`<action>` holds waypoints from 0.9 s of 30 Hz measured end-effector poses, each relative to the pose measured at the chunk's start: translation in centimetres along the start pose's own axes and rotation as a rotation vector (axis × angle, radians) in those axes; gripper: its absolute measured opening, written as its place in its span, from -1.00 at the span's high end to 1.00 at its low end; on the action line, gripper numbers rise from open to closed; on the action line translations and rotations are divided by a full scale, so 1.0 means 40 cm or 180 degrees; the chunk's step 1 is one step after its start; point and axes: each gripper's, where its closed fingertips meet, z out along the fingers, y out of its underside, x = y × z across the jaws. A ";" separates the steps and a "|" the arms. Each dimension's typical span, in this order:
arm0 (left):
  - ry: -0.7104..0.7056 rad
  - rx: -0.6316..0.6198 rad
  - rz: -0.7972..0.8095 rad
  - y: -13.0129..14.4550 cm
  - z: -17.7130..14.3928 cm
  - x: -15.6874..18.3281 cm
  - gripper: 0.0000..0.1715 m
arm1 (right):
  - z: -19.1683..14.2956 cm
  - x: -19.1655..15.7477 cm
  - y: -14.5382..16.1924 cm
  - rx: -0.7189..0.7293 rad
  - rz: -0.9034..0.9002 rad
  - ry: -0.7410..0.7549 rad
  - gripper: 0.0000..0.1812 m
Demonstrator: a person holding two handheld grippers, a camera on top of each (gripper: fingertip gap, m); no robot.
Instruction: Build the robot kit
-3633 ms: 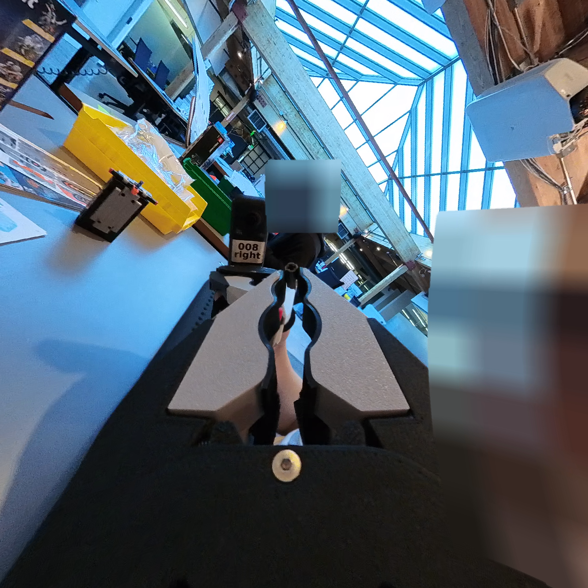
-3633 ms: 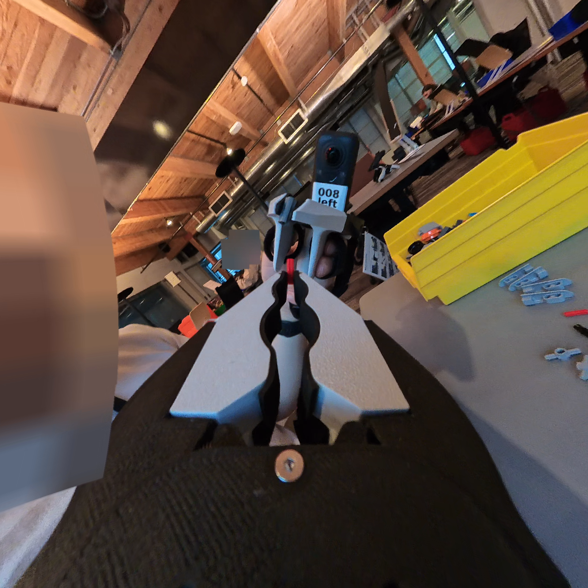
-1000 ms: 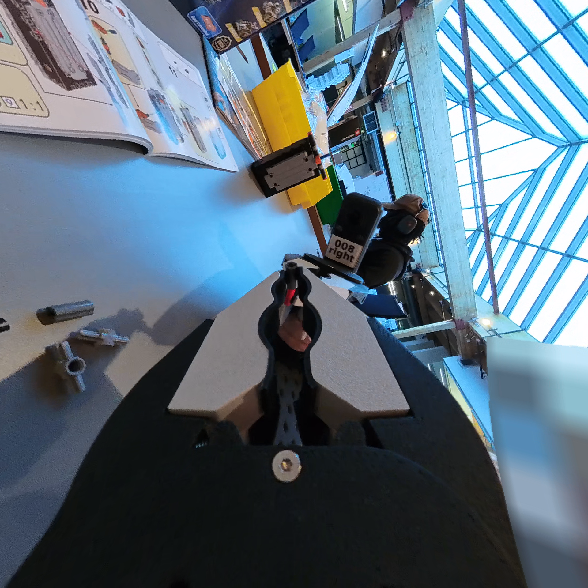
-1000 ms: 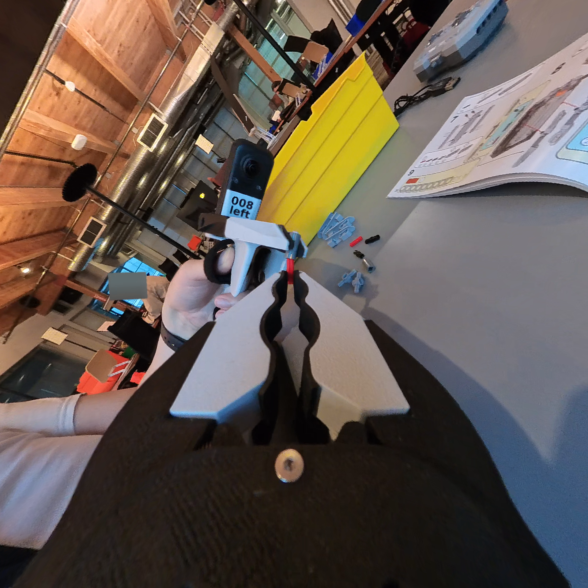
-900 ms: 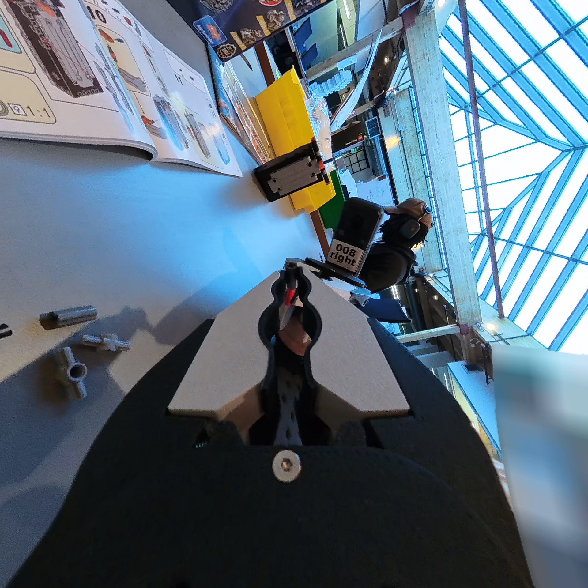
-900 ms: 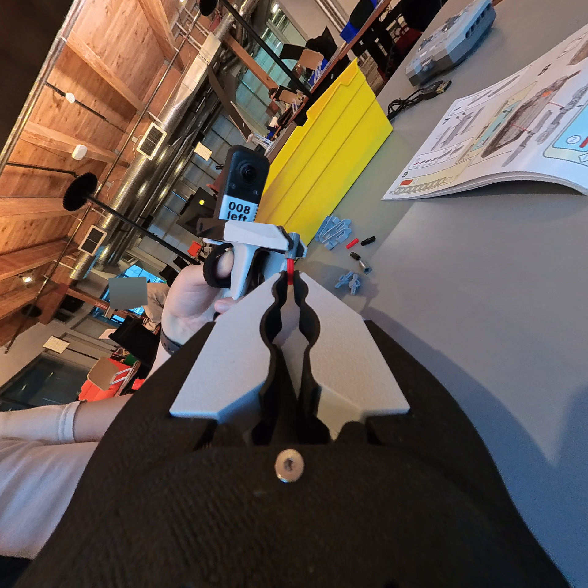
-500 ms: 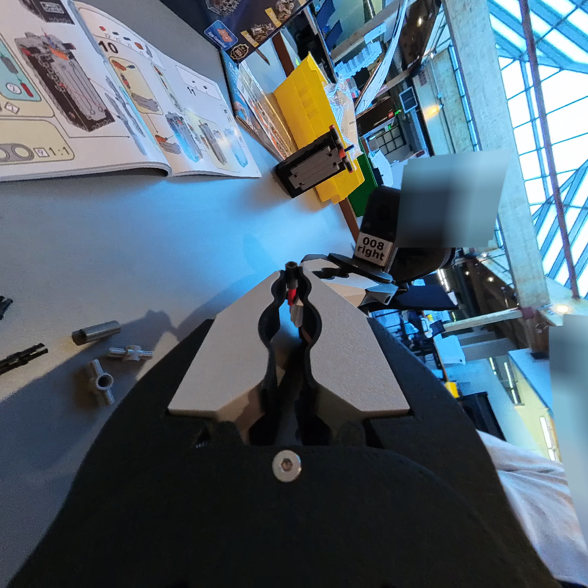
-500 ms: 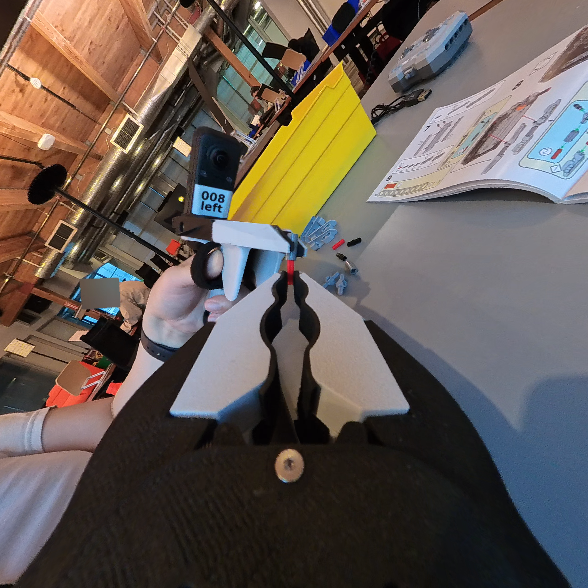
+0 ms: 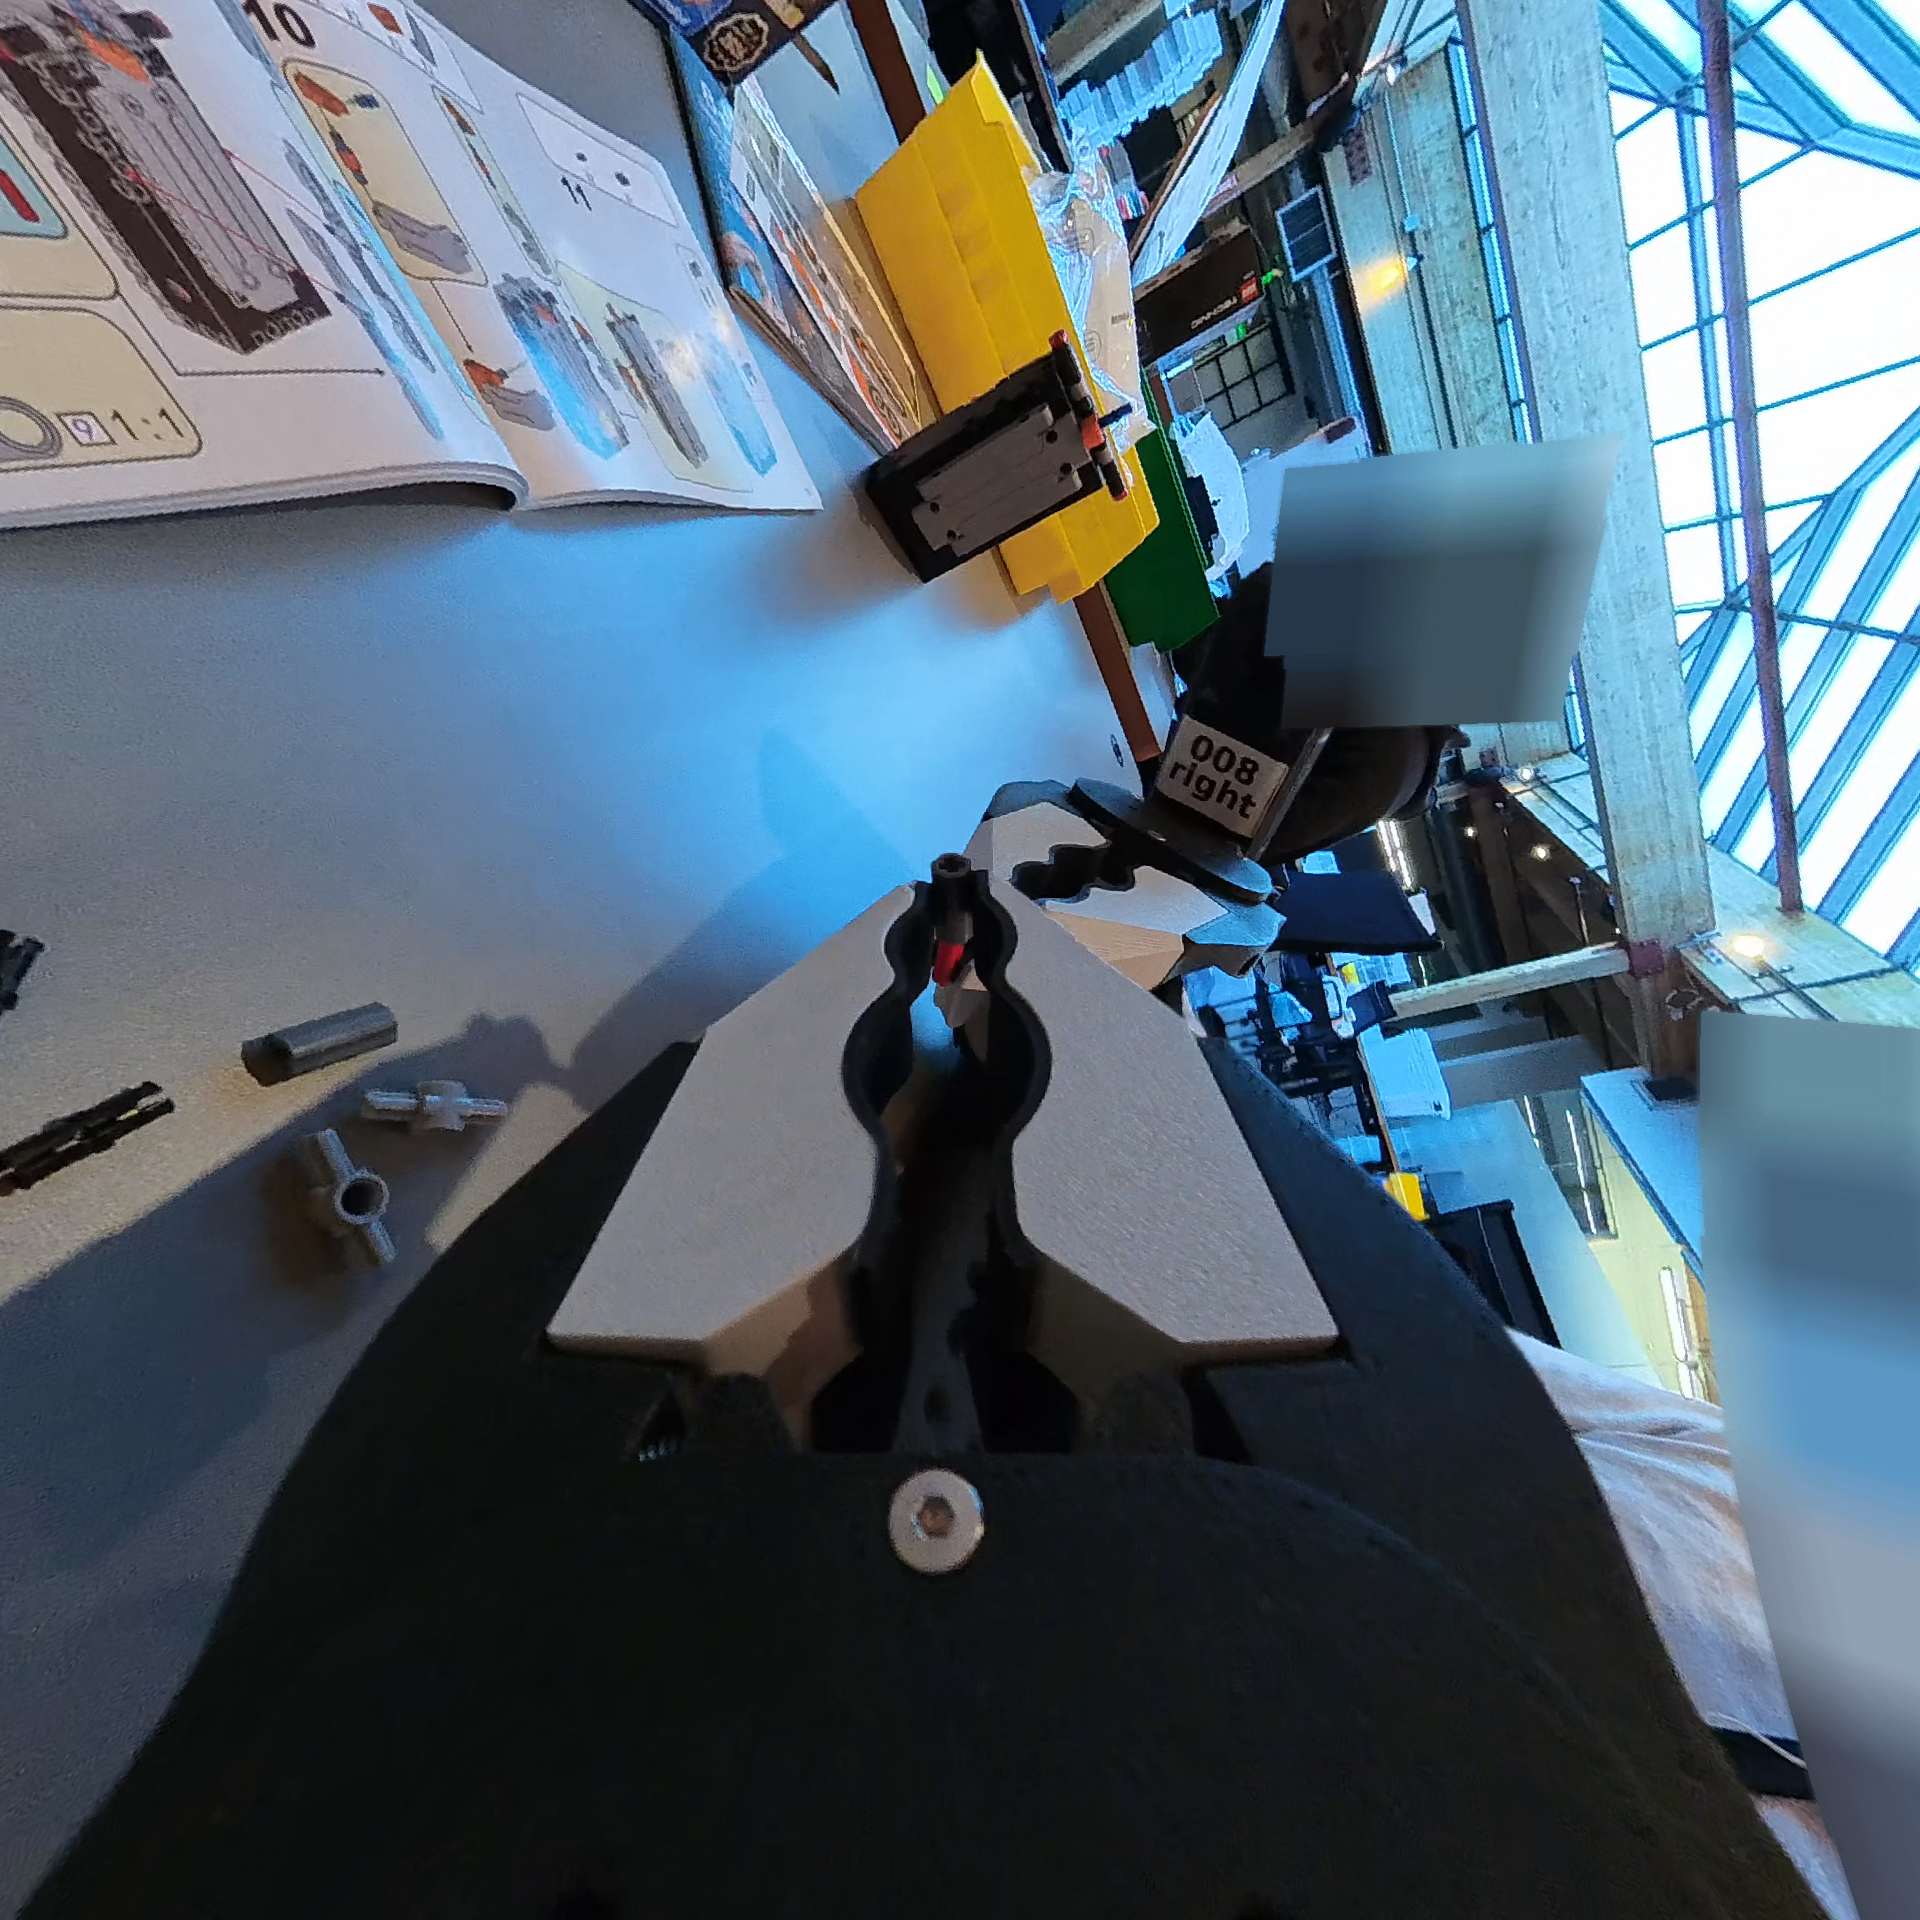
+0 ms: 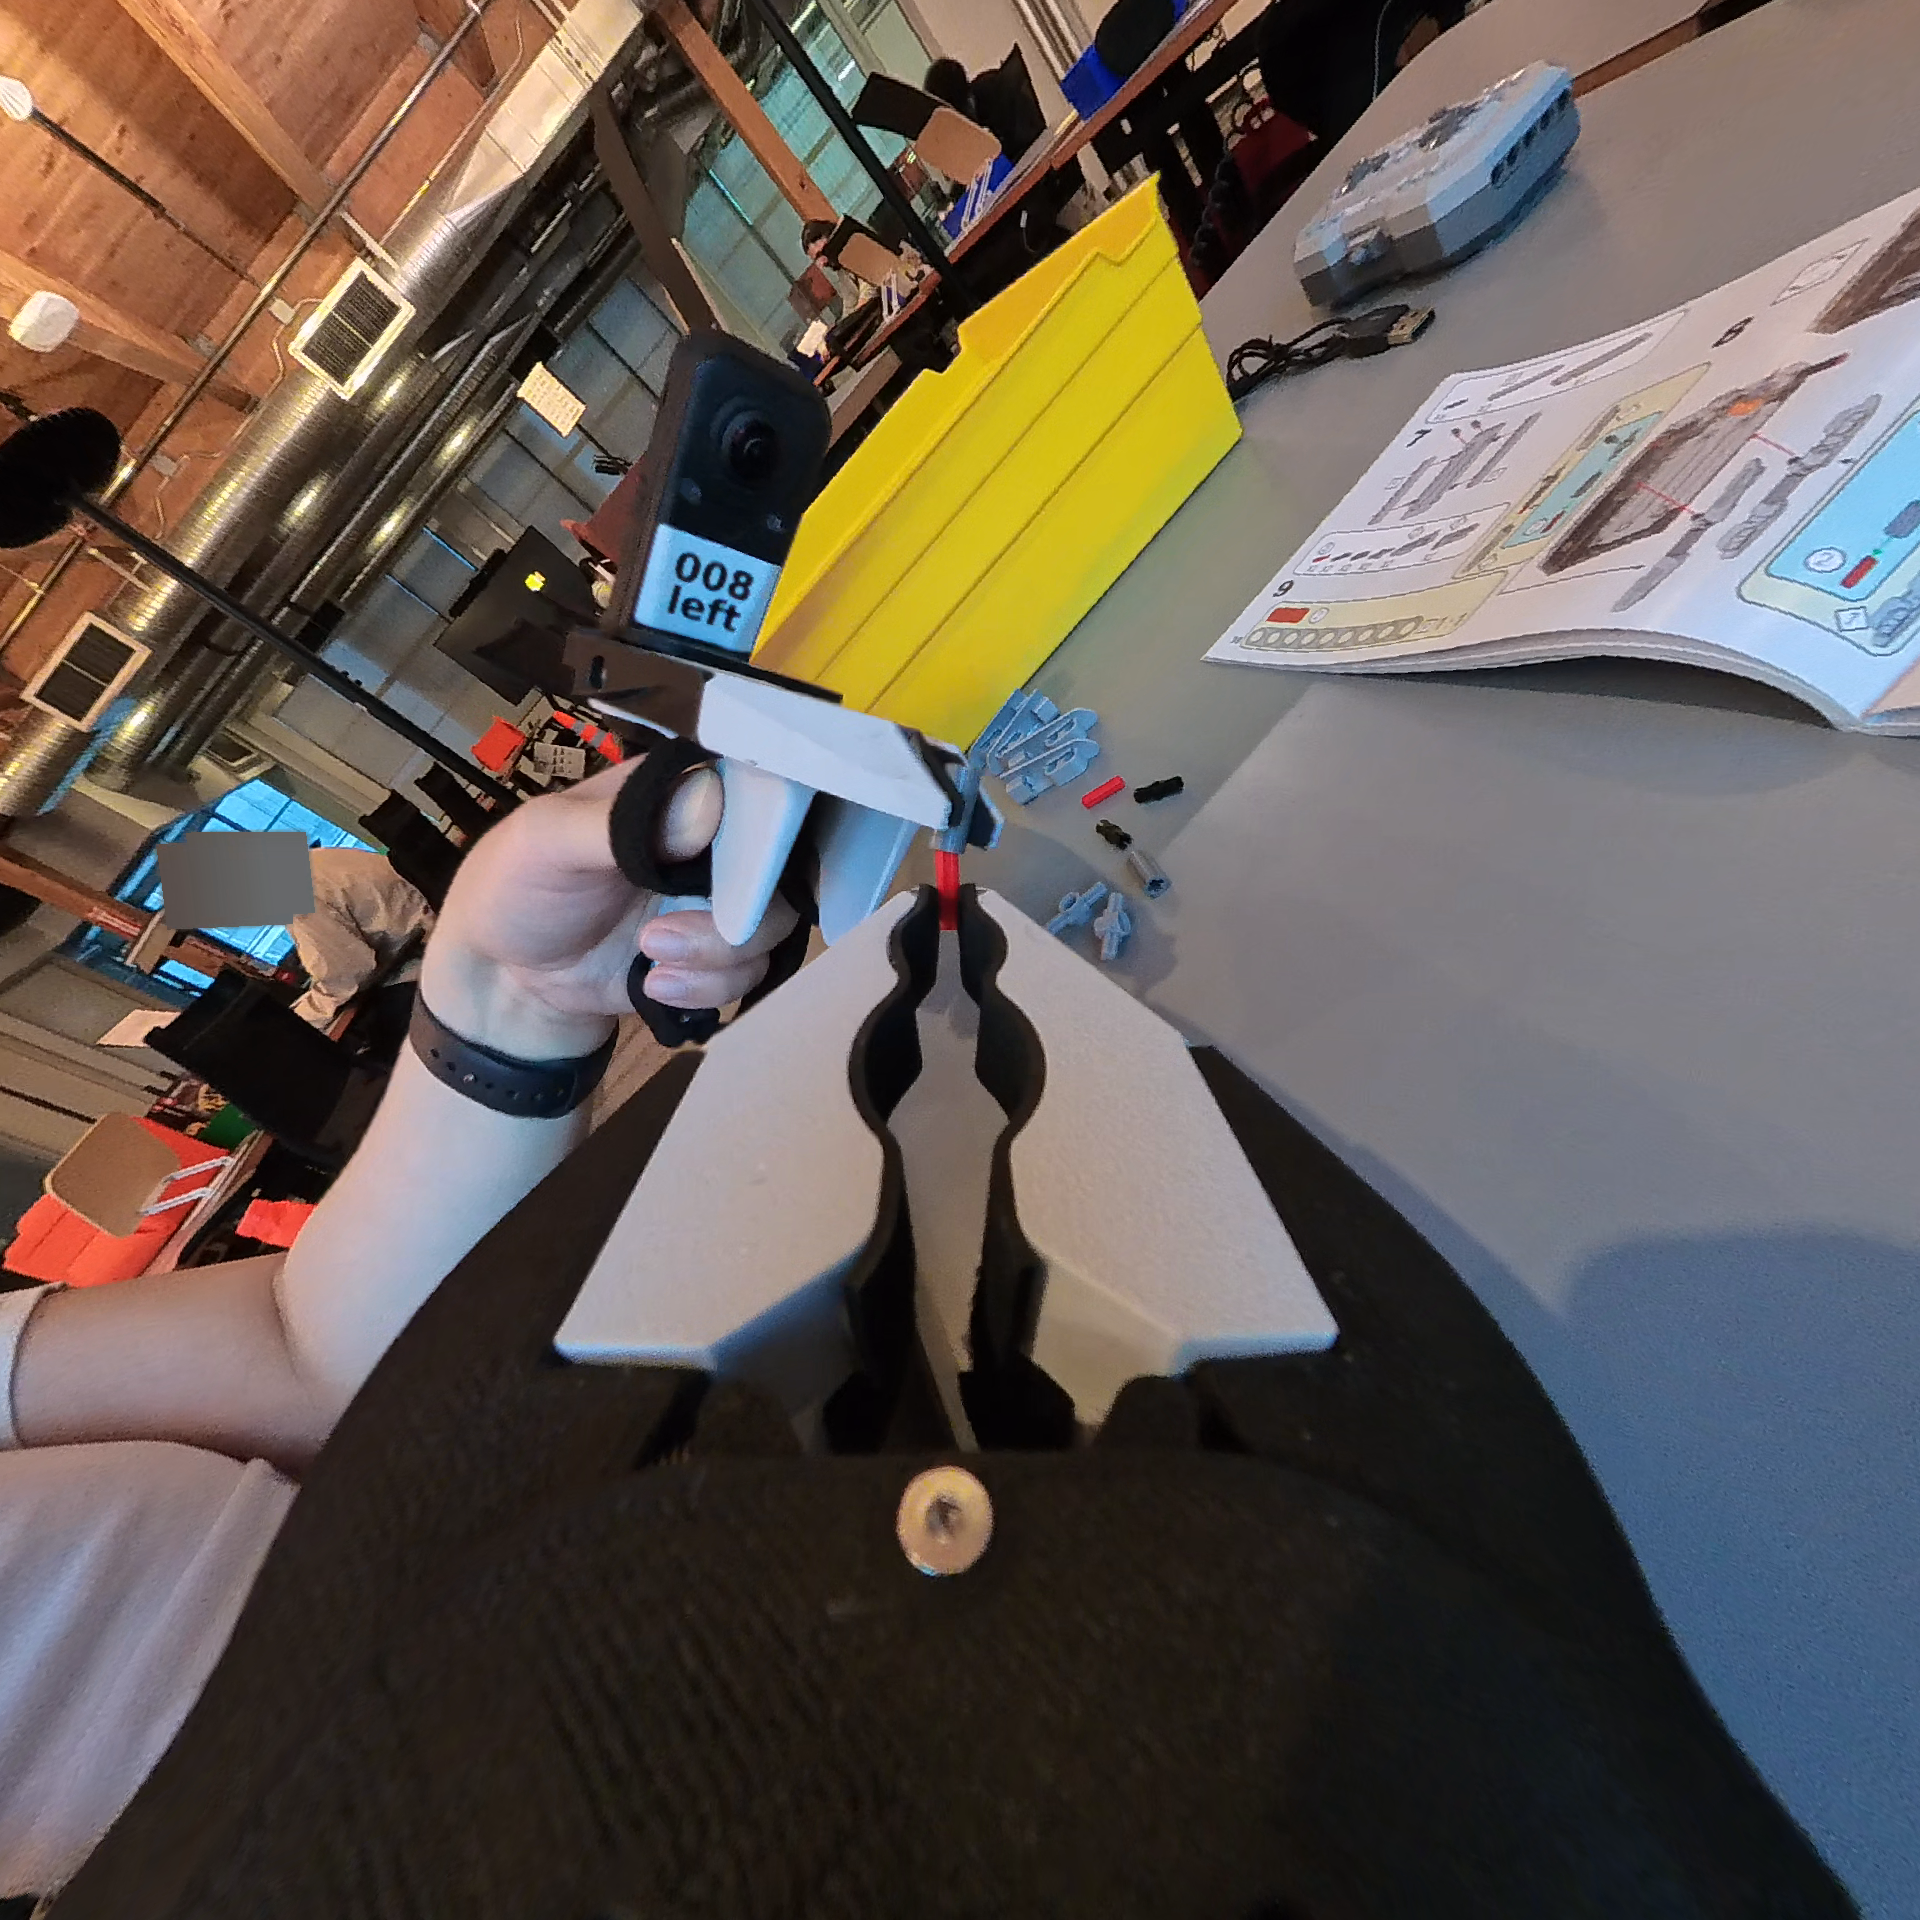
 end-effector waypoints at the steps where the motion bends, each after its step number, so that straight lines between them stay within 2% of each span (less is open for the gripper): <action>1: -0.0012 0.0044 0.0007 -0.003 0.002 -0.001 0.95 | -0.001 0.002 -0.002 0.0018 -0.0009 0.0029 0.98; 14: -0.0125 0.0648 0.0146 -0.037 0.033 0.011 0.94 | -0.023 0.017 -0.036 0.0343 0.0092 0.0118 0.98; 27: -0.0261 0.0818 0.0521 -0.042 0.039 0.014 0.95 | -0.029 0.021 -0.042 0.0403 0.0185 0.0089 0.98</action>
